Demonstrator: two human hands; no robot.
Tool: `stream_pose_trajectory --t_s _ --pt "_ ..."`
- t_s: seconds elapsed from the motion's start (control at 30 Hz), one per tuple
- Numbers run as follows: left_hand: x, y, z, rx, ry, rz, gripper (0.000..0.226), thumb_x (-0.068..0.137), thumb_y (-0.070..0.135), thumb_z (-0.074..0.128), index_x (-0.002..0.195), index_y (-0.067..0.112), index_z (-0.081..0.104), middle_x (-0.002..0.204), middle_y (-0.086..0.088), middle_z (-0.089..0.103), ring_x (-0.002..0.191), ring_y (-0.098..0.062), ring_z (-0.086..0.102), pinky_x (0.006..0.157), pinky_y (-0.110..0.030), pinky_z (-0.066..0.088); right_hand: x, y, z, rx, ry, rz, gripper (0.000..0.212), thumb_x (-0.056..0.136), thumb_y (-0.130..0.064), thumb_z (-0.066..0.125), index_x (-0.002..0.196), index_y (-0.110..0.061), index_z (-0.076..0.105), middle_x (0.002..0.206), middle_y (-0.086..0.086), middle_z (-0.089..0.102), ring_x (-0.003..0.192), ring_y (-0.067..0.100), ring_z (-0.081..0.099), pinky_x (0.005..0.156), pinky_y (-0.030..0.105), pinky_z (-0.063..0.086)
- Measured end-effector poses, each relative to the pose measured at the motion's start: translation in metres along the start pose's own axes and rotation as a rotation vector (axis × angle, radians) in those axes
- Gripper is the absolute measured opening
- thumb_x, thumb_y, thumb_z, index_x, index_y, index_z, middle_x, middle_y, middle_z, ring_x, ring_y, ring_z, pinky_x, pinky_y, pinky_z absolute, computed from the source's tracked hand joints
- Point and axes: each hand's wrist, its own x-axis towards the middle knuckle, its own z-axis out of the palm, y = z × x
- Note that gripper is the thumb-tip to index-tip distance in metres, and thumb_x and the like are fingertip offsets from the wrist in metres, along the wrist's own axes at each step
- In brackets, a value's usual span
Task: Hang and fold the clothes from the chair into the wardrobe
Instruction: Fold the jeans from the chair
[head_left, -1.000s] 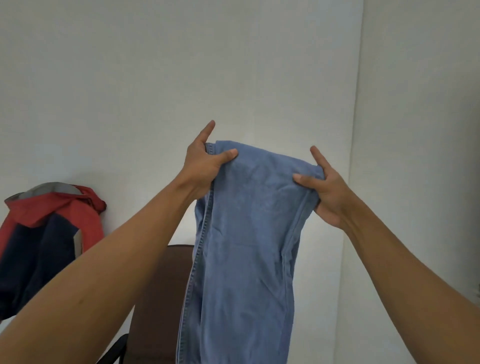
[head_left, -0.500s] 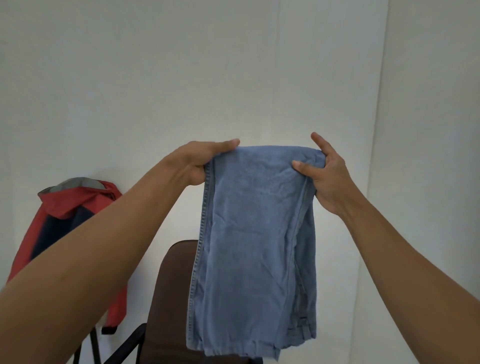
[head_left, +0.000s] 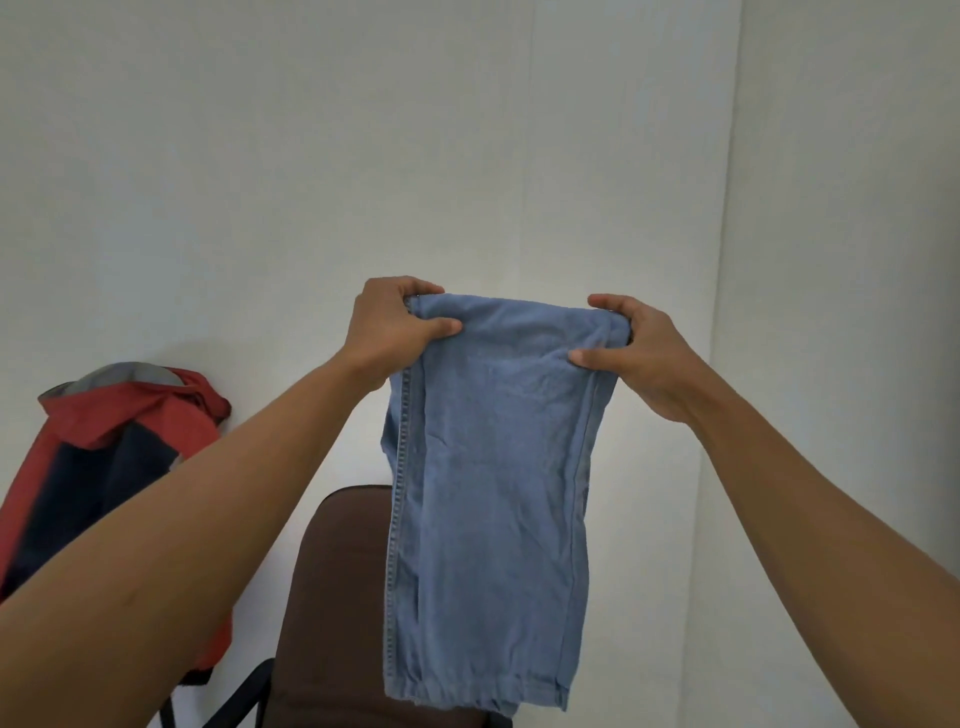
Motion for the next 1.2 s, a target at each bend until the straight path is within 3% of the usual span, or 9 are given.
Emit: stream_pose_trajectory --t_s 0.2,0.27,0.37,0.57,0.7,0.83,0.97,1.1,1.2 --pt "0.0 0.014 -0.009 0.46 0.066 0.062 0.02 0.076 0.044 0.077 0.088 0.029 0.072 0.082 0.012 0.064 0.085 -0.017 0.064 0.067 -0.033 0.051 0.0 -0.002 0.011 -0.203 0.209 -0.132 0.025 0.078 -0.013 0.081 0.099 -0.018 0.068 0.095 -0.006 0.069 0.087 0.013 0.067 0.073 0.029 0.057" --pt "0.0 0.014 -0.008 0.53 0.142 0.12 0.02 0.078 0.047 0.075 0.088 0.031 0.071 0.091 0.009 0.055 0.095 -0.017 0.055 0.07 -0.034 0.046 0.003 -0.003 0.011 -0.229 0.235 -0.161 0.017 0.081 -0.016 0.078 0.094 -0.02 0.068 0.094 -0.006 0.069 0.087 0.013 0.067 0.072 0.029 0.056" --pt "-0.002 0.013 -0.006 0.331 0.122 0.152 0.017 0.081 0.036 0.078 0.088 0.023 0.068 0.109 0.003 0.049 0.102 -0.016 0.047 0.076 -0.029 0.044 0.007 -0.002 0.009 -0.306 0.287 -0.195 0.01 0.085 -0.025 0.075 0.093 -0.024 0.069 0.099 0.003 0.067 0.087 0.014 0.066 0.069 0.023 0.054" --pt "-0.005 0.021 0.006 -0.111 0.101 0.093 0.021 0.082 0.02 0.079 0.087 0.012 0.06 0.086 -0.002 0.065 0.078 -0.015 0.062 0.062 -0.022 0.048 0.003 -0.013 0.01 -0.007 0.328 -0.175 0.012 0.087 -0.013 0.072 0.097 -0.016 0.067 0.095 0.0 0.07 0.086 0.009 0.069 0.07 0.023 0.056" --pt "-0.004 0.026 0.016 -0.152 0.145 0.091 0.021 0.081 0.021 0.08 0.087 0.015 0.061 0.087 0.0 0.067 0.078 -0.014 0.064 0.065 -0.024 0.051 -0.009 -0.007 0.007 0.141 0.317 -0.084 0.037 0.081 -0.022 0.081 0.112 -0.021 0.062 0.106 -0.003 0.07 0.096 0.013 0.069 0.078 0.027 0.057" --pt "-0.004 0.026 0.021 -0.256 0.17 0.069 0.02 0.082 0.018 0.079 0.089 0.012 0.061 0.087 0.0 0.068 0.076 -0.011 0.065 0.069 -0.025 0.055 -0.031 0.016 0.008 0.338 -0.002 0.191 0.078 0.059 -0.051 0.089 0.128 -0.038 0.054 0.122 -0.01 0.069 0.112 0.017 0.064 0.095 0.049 0.046" --pt "0.001 0.026 0.021 -0.312 0.206 0.057 0.022 0.081 0.02 0.08 0.091 0.012 0.062 0.09 -0.001 0.069 0.079 -0.012 0.066 0.074 -0.027 0.057 -0.056 0.047 0.047 0.415 -0.146 0.228 0.077 0.061 -0.037 0.09 0.129 -0.035 0.054 0.122 -0.007 0.07 0.115 0.021 0.066 0.101 0.059 0.046" --pt "0.007 0.027 0.016 -0.263 0.286 0.059 0.025 0.08 0.024 0.081 0.092 0.012 0.063 0.092 -0.001 0.069 0.083 -0.016 0.067 0.077 -0.03 0.058 -0.074 0.056 0.083 0.488 -0.072 0.195 0.081 0.063 -0.034 0.091 0.133 -0.039 0.05 0.127 0.001 0.067 0.109 0.019 0.069 0.086 0.045 0.06" --pt "0.01 0.027 0.009 -0.249 0.324 0.046 0.024 0.08 0.023 0.081 0.093 0.014 0.064 0.092 0.002 0.068 0.083 -0.013 0.066 0.078 -0.029 0.057 -0.085 0.056 0.099 0.378 -0.051 0.102 0.113 0.057 -0.04 0.095 0.146 -0.051 0.028 0.133 -0.014 0.058 0.114 0.01 0.065 0.084 0.032 0.059"
